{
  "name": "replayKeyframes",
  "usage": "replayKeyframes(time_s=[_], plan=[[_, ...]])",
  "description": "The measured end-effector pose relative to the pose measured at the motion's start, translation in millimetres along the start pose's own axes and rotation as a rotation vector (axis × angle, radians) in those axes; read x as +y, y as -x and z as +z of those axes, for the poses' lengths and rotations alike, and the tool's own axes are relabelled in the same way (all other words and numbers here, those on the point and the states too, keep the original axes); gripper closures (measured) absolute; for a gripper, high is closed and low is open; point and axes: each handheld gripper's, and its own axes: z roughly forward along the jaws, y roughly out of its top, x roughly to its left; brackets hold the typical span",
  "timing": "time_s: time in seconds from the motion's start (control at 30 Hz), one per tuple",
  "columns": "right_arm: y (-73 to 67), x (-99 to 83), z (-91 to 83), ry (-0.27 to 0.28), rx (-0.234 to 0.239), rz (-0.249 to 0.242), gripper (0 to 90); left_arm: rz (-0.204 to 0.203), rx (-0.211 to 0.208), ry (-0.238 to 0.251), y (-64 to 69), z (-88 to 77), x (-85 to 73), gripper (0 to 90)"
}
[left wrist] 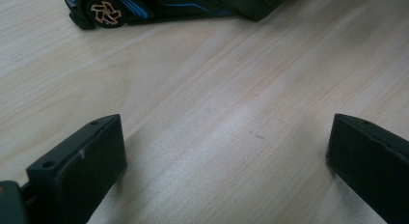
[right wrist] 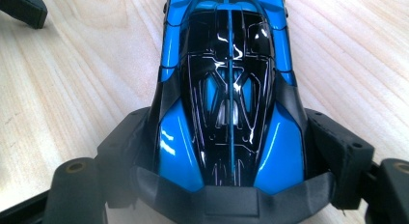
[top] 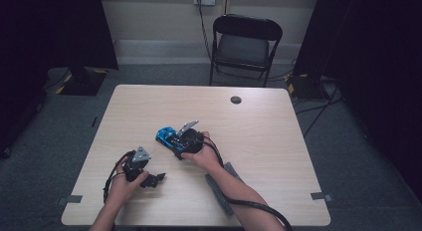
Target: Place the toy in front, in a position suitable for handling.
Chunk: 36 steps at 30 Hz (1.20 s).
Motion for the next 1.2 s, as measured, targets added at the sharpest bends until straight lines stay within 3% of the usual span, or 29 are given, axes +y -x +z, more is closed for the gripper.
replayKeyframes(time_s=[0.23, 0.57, 0.97, 1.2], plan=[[1.0, 6.9, -8.9, -0.021, -0.004, -0.014, 24.5, 0.002, -0.002, -0.001, -0.2, 0.0, 0.0, 0.0], [6.4, 13.4, -20.9, -0.013, -0.002, 0.018, 24.7, 0.002, -0.002, 0.000, -0.3, 0.1, 0.1, 0.0], [13.8, 25.1, -37.8, 0.046, -0.008, 0.049, 24.7, 0.000, -0.003, 0.000, -0.2, 0.1, 0.1, 0.0], [28.7, 23.9, -53.6, 0.058, -0.034, 0.057, 24.7, 0.001, -0.002, 0.000, -0.2, 0.1, 0.1, 0.0]])
